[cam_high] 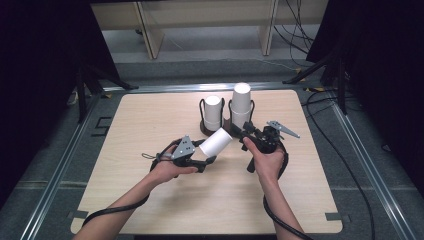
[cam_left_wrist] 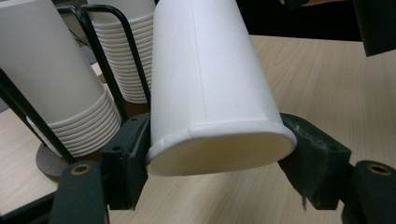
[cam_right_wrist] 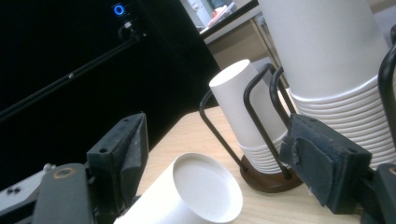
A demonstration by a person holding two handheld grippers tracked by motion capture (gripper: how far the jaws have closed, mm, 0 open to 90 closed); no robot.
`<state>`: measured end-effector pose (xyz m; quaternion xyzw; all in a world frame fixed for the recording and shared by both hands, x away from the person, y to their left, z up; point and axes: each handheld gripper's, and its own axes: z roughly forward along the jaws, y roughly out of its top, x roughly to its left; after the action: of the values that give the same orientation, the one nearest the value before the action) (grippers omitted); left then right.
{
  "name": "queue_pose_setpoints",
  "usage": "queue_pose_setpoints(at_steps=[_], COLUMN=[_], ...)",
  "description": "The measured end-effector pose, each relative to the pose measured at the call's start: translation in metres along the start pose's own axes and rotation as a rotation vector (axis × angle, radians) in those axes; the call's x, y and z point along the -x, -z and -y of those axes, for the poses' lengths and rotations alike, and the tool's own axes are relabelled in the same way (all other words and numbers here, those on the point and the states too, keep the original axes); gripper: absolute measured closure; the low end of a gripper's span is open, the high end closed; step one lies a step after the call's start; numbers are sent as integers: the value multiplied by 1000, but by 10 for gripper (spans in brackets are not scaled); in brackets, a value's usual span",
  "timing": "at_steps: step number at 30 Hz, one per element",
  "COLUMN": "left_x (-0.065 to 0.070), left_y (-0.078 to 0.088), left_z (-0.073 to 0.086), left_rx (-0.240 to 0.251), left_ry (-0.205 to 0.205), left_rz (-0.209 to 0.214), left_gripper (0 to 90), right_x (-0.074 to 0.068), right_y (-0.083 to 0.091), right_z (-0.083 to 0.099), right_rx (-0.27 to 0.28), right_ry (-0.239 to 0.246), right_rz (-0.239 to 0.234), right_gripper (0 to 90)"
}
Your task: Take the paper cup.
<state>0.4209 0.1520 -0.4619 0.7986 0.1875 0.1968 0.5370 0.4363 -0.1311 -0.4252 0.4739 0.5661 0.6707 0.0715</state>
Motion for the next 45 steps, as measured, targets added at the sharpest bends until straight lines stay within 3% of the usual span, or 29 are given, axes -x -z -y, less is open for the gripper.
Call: queue_pose_setpoints(at_steps=[2,3,7,18,19,20,21,23,24,26,28,30,31,33,35,36,39,40,41,42,44,45], left_x=[-1,-2,-6,-15,-16,-16,-18,-18,-19,-20,-23,-25,-25,-26,-27,-27,-28,-28,-29,-29,-30,-29], left_y=[1,2,4,8,8,8,8,8,7,7,7,7,7,8,8,8,9,9,9,9,10,9], left_z=[0,-1,-4,-15,-15,-16,-17,-17,-18,-19,-21,-23,-24,-27,-28,-28,-31,-32,-34,-35,-38,-39], left_rx=[-17,-27,-72,-168,-181,-189,-210,-222,-230,-252,-279,-292,-290,-310,-317,-324,-363,-377,-403,-410,-450,-445], left_ry=[-12,-19,-53,-151,-160,-169,-189,-193,-193,-200,-228,-230,-225,-240,-243,-240,-259,-264,-273,-278,-298,-280], left_rz=[6,10,32,144,152,161,169,183,197,209,218,231,240,239,244,249,265,274,286,288,295,288], left_gripper=[292,292,291,290,291,290,291,291,291,291,291,292,292,293,294,294,295,295,296,296,296,296], right_x=[1,3,8,19,20,20,22,23,24,23,27,27,29,27,28,27,26,27,24,26,24,25], right_y=[4,5,11,21,23,23,25,25,27,28,28,29,29,30,28,29,28,27,28,26,25,24], right_z=[-1,-1,-1,3,3,4,5,5,5,6,6,7,7,7,8,7,7,7,8,7,9,8], right_rx=[-22,-21,-37,-111,-129,-135,-140,-146,-170,-185,-205,-217,-234,-263,-254,-272,-310,-309,-345,-342,-380,-395], right_ry=[4,33,39,101,124,115,140,148,176,170,235,242,279,277,291,318,335,373,336,391,367,402], right_rz=[-5,-4,-10,-12,0,-8,-10,-11,-13,-7,-23,-19,-20,-16,-35,-29,-49,-48,-42,-54,-58,-64], right_gripper=[234,241,253,263,263,263,264,264,262,263,262,263,264,265,265,265,266,266,266,266,266,265])
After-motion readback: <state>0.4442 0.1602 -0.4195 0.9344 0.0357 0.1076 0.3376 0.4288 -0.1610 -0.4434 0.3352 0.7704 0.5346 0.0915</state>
